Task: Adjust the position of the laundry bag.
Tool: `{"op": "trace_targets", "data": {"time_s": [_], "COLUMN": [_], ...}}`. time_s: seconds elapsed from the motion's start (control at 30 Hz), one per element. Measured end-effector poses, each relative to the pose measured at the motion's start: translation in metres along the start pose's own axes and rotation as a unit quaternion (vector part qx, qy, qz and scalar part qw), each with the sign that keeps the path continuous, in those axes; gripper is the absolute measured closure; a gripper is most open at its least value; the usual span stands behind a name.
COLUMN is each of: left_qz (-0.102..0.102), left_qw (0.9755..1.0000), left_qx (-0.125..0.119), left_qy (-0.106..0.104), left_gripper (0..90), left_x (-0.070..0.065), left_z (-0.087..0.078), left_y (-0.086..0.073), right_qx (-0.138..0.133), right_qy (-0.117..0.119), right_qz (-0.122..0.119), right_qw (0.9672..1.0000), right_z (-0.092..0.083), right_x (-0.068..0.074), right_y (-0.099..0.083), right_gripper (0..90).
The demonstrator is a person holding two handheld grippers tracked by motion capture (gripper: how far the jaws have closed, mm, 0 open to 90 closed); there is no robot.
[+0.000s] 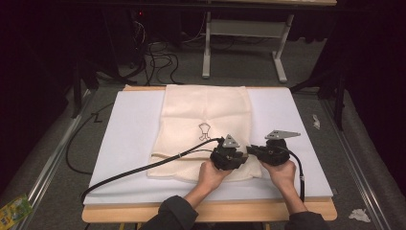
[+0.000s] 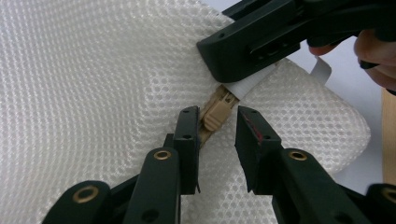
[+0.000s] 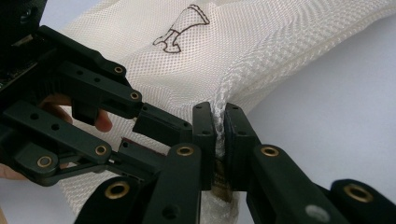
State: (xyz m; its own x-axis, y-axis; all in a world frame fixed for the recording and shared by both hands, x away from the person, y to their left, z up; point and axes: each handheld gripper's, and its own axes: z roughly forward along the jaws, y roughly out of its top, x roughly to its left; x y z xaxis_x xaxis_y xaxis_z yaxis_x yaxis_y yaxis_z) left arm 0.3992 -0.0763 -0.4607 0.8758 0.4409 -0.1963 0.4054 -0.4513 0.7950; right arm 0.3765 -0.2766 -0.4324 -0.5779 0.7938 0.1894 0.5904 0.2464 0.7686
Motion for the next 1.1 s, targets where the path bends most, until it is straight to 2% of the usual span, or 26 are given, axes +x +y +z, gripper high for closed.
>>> {"op": "trace_targets", "data": {"time_s": [0.1,0.33,0.5,0.83,1.0,1.1], "left_qz": [-0.008,0.002,0.007,0.001,0.005,0.015], "left_qw": [0.9999,1.0000,0.9997,0.9998,0.9999,0.9998], "left_qx": [-0.002,-0.006,-0.014,-0.010,-0.008,-0.008], "left_qy": [-0.007,-0.006,-0.017,-0.014,-0.014,-0.007], "left_gripper": [74.7,77.1,78.8,86.3,86.8,86.9], "left_x": [0.0008,-0.0020,-0.0044,-0.0024,-0.0029,-0.0042], "left_z": [0.0014,0.0000,-0.0020,-0.0009,-0.0023,-0.0043], "left_y": [0.0005,-0.0007,-0.0007,-0.0003,-0.0002,-0.0001], "right_qx": [-0.002,0.004,0.000,0.001,0.002,0.001], "right_qy": [0.001,0.001,0.004,0.004,0.004,0.005], "right_qz": [0.000,-0.001,0.002,0.001,-0.001,-0.003], "right_qw": [1.0000,1.0000,1.0000,1.0000,1.0000,1.0000], "right_z": [0.0004,0.0000,0.0007,0.0015,0.0011,0.0011], "right_x": [-0.0005,-0.0017,-0.0024,-0.0025,-0.0028,-0.0029], "right_y": [-0.0002,-0.0007,-0.0017,-0.0016,-0.0019,-0.0020], "right_gripper": [86.1,86.1,86.0,86.0,86.0,86.1]}}
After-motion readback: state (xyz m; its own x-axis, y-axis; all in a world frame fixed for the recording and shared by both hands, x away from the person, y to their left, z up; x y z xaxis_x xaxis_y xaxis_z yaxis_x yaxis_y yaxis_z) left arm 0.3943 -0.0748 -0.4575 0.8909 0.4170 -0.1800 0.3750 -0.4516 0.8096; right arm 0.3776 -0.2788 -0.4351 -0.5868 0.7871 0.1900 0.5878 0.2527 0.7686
